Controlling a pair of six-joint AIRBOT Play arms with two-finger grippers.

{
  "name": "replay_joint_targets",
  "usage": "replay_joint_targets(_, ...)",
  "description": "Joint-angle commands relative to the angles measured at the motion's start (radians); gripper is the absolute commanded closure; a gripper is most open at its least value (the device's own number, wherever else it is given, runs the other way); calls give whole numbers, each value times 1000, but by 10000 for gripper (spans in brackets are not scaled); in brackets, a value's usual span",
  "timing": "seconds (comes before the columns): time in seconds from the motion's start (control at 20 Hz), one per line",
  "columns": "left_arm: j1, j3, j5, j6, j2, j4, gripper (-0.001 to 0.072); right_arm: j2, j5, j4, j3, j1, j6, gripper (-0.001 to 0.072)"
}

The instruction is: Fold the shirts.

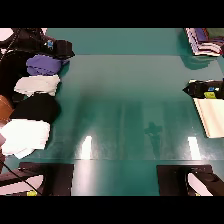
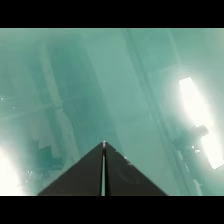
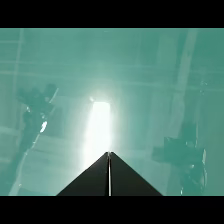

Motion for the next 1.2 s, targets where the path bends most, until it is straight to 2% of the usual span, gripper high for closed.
replay_joint_targets(0.0, 0, 0, 0, 0, 0, 0, 681, 0, -1, 0, 1, 3, 0, 693)
replay_joint_targets(0.55, 0, 0, 2, -2, 0, -1, 681, 0, -1, 0, 1, 3, 1, 693)
replay_joint_targets(0.65, 0, 0, 57, 7, 0, -3, 680, 0, -1, 0, 1, 3, 1, 693)
replay_joint_targets(0.7, 3, 0, 86, 22, 0, 33, 557, 0, -1, 0, 1, 3, 1, 693)
replay_joint_targets(0.75, 3, 0, 120, 17, -3, 116, 206, 0, -1, 0, 1, 3, 1, 693)
replay_joint_targets(0.8, 3, 0, 149, -23, -10, 233, 83, 0, -1, 0, 1, 3, 1, 693)
replay_joint_targets(0.9, 22, 0, 165, -124, -53, 477, 84, 0, -1, 0, 1, 3, 1, 693)
replay_joint_targets(0.95, 49, 0, 166, -144, -86, 523, 84, 0, 0, 0, 1, 3, 1, 694)
replay_joint_targets(1.15, 213, 0, 224, -166, -256, 499, 83, 0, -1, 0, 1, 3, 1, 694)
